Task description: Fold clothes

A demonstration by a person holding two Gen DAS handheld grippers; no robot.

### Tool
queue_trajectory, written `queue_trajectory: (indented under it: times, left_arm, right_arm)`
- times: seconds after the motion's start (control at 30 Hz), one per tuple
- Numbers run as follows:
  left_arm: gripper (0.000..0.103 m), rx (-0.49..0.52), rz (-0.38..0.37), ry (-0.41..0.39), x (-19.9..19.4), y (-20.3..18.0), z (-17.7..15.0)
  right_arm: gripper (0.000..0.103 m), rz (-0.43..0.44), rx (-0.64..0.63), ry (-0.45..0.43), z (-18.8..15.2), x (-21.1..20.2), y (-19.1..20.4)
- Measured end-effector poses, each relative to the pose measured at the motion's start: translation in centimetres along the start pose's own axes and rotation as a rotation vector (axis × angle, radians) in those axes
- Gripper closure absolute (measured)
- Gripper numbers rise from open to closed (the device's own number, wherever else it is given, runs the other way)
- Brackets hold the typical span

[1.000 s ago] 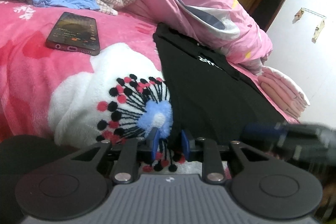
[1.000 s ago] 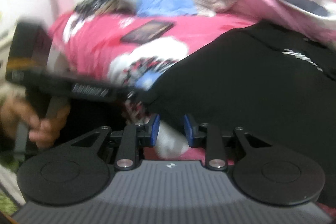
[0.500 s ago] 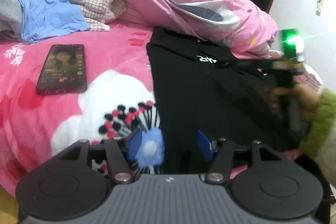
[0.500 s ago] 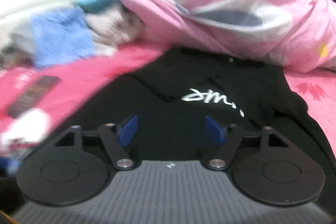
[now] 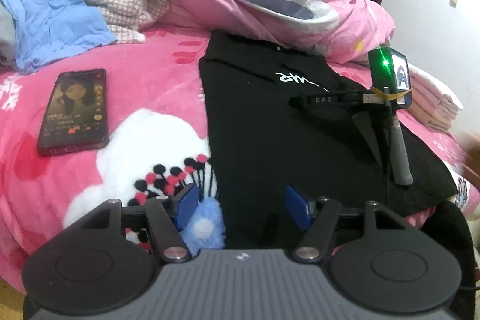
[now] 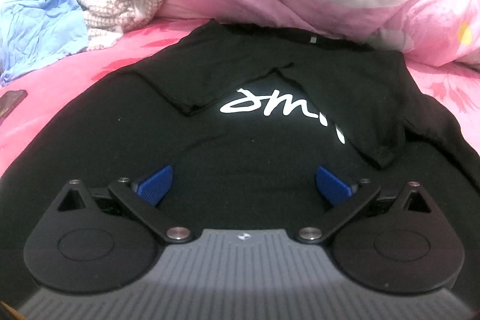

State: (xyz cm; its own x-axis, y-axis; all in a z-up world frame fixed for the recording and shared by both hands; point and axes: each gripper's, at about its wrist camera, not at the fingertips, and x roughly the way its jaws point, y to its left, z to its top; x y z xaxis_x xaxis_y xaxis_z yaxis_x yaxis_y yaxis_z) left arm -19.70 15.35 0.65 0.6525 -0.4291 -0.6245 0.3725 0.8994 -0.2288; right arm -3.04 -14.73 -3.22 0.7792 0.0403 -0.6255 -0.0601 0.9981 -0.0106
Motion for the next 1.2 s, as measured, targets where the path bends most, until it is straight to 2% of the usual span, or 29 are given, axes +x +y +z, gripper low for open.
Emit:
queue_trajectory:
  times: [0.13,0.47,0.87,1.2]
  left_arm:
    - [0.037,0.022,-0.002,-0.002,-0.4,0.2,0.6]
    - [0.036,0.075,-0.022,0.053,-0.4,-0.3,0.9]
    - [0.036,0.073,-0.010,0.045,-1.4,-0.7,0.5]
    - [0.036,0.023,-0.008,0.044,-1.4,-0.1,0.3]
  right_arm:
    - [0.001,0.000,0.003,-0.001,0.0,0.0,0.0]
    - [0.001,-0.001,0.004,-0.001,0.0,0.0,0.0]
    - [0.001,-0.001,0.005,-0.001,0.0,0.0,0.0]
    - [0.001,-0.002,0.006,-0.001,0.0,0.0,0.0]
